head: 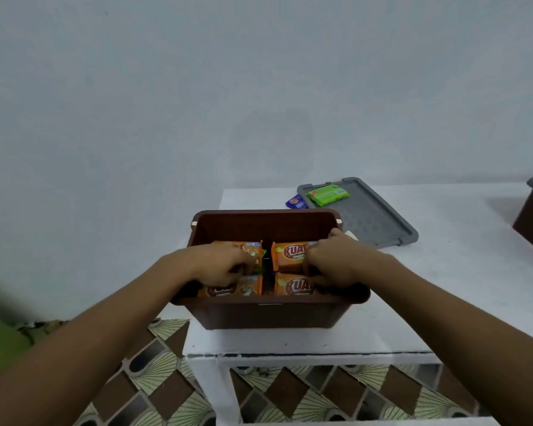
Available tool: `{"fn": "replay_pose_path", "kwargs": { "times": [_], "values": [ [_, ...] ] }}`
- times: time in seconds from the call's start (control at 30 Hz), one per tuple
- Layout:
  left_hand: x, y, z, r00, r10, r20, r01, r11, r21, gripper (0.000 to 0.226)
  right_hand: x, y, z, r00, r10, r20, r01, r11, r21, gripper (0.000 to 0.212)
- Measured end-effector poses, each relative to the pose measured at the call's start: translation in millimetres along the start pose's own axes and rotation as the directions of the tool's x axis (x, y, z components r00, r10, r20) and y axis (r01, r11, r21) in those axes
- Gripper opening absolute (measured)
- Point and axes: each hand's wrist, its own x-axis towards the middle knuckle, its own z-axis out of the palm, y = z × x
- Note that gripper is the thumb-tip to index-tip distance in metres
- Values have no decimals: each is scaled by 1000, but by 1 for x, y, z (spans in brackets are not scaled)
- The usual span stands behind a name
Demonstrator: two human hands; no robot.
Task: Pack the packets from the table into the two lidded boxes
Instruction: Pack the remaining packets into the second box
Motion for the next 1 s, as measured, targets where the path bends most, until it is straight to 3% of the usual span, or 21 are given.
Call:
{"fn": "replay_pose_path", "kwargs": {
  "times": [0.17, 0.3, 0.53, 0.8, 0.87, 0.93, 1.0],
  "values": [
    [0, 3, 1, 1000, 1, -23, -1, 1000, -7, 21, -3, -3, 7, 994, -8, -105, 9, 1000, 5, 35],
    [-1, 4, 3, 1000, 25, -6, -25, 999, -29, 34, -4, -3, 4, 994, 2, -105, 1, 1000, 31, 34],
    [2, 3, 4, 1000, 10, 20, -9, 999, -51, 38, -3, -8, 2, 999, 6, -34, -7, 1000, -22, 42],
    [3, 0, 1, 999, 47, 9, -46, 999, -14, 34, -5, 1, 0, 998, -55, 44, 56, 998, -28, 34],
    [7, -2, -2, 996, 56, -66, -57, 998, -22, 26, -7, 7, -3, 997, -56, -50, 63, 986, 155, 27],
    [12, 0, -9, 983, 64, -172, -70, 997, -27, 17, -7, 18, -4, 960, 32, -277, 90, 904, 417, 16],
    [21, 6, -20, 955, 63, -291, -68, 998, -10, 11, -3, 38, 3, 829, 254, -497, 82, 825, 560, 11]
  ]
}}
